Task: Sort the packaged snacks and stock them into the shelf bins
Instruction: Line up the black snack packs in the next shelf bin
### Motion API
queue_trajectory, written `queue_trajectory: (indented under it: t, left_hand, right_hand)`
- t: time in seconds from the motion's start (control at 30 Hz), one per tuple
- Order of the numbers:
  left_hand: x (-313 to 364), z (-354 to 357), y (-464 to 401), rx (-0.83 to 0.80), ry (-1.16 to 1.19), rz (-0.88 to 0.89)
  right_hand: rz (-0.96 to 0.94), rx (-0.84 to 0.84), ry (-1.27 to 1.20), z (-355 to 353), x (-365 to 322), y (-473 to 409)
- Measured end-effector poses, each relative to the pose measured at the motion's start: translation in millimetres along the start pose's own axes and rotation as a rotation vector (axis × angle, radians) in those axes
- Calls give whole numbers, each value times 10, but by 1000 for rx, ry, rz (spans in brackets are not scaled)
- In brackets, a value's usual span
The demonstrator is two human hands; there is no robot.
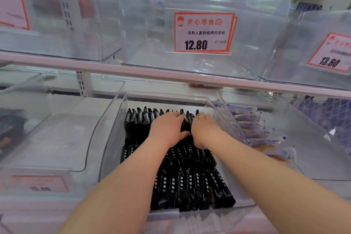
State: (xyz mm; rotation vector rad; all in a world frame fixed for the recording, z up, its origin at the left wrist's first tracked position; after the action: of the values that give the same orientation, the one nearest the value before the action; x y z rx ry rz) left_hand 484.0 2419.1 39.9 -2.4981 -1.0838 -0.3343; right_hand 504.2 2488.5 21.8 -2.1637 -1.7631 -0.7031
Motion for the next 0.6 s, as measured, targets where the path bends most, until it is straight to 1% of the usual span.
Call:
queue_trajectory:
  t: [0.13,0.2,0.23,0.3,0.4,0.47,0.53,0.6]
  left_hand:
    - [-12,2,-10,-3,2,2]
    - [-7,-8,-25,-15,-69,24]
    - [0,-11,-34,-26,-103,35]
    - [4,-8,-38,-65,-122,37]
    - [-26,-5,-9,-170,-109,4]
    - [-3,5,31,-227,-127,-12]
    - [38,0,70,-222,-169,-31]
    - [4,-60,83,-174,-205,-83]
  right_hand:
    - [-18,259,-17,-175,1,48]
    - [-2,324,-68,-276,29,52]
    - [12,324,-111,-291,45,54]
    - [12,266,-173,-257,30,64]
    - [-31,173,-215,-251,52,71]
    - [-91,165,-238,-294,59,91]
    - [-166,166,-241,-296,-23,133]
    - [-204,196,-178,-275,-127,171]
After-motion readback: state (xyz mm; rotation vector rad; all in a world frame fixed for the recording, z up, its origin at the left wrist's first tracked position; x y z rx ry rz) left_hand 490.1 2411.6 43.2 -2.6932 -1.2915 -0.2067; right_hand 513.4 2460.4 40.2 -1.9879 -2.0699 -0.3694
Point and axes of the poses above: each hand's wrist, its own y-axis away from the middle knuckle, its own z-axis out of the palm, x = y × z, the point moved 10 cm from there along -y, towards the middle knuckle, and after that the axes turned 14 degrees about y, right-handed, at the moved point
